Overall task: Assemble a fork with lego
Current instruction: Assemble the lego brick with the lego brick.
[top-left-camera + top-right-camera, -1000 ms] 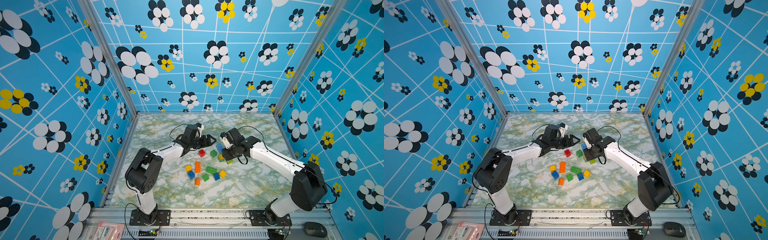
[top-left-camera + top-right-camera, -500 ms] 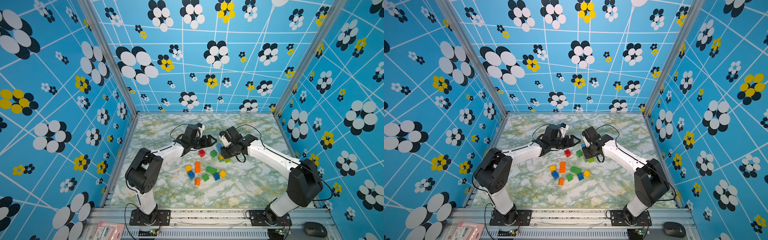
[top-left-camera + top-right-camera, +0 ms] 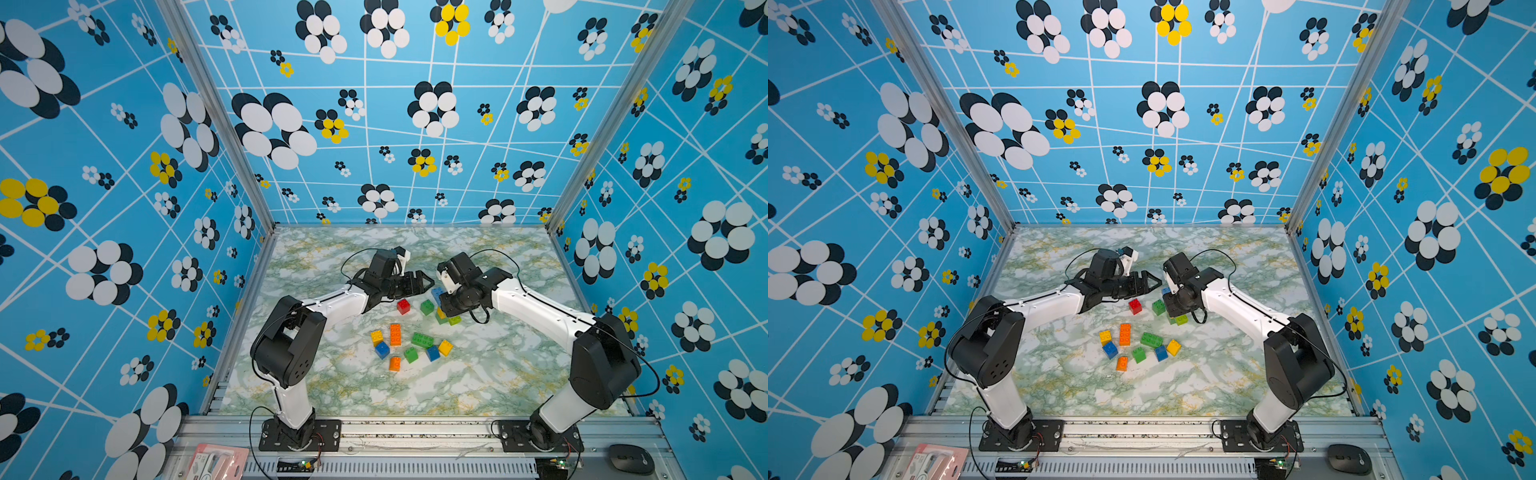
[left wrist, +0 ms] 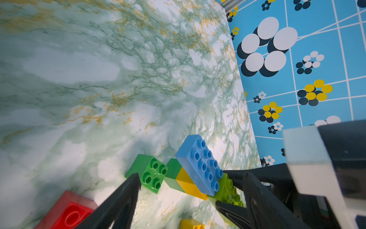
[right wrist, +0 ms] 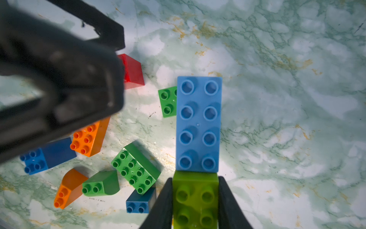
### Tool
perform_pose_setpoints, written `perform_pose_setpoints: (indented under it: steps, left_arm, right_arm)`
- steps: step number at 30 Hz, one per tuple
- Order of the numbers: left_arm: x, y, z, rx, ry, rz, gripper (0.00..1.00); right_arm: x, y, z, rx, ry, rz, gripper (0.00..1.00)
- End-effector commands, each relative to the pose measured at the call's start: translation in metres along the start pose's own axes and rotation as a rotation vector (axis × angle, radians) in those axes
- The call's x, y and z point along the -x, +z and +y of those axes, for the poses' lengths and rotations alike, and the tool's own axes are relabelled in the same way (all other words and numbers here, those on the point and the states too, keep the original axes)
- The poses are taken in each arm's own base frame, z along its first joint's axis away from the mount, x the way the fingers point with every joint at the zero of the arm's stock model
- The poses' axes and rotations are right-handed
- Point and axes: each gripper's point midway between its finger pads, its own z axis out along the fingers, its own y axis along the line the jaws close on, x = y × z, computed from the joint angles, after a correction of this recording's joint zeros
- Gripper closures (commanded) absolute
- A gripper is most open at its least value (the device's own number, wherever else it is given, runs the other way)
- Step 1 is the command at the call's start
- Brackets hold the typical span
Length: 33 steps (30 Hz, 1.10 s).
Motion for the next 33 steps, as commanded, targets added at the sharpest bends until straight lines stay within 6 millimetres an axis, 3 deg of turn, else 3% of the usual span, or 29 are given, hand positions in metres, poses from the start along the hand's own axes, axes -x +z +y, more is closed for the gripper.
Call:
perform_pose_setpoints:
  steps: [1, 33]
  left_arm:
    - [0.0, 0.003, -0.004, -0.011, 0.024, 0.011, 0.15]
    - [-0.003, 0.0, -0.002, -0.001, 0.022, 0.008, 0.16]
  right_arm:
    - [-0.001, 0.001, 0.0, -0.018, 0.0, 0.024, 1.0]
    - [-0.034, 0.02, -0.002, -0.013, -0.083, 0.217, 1.0]
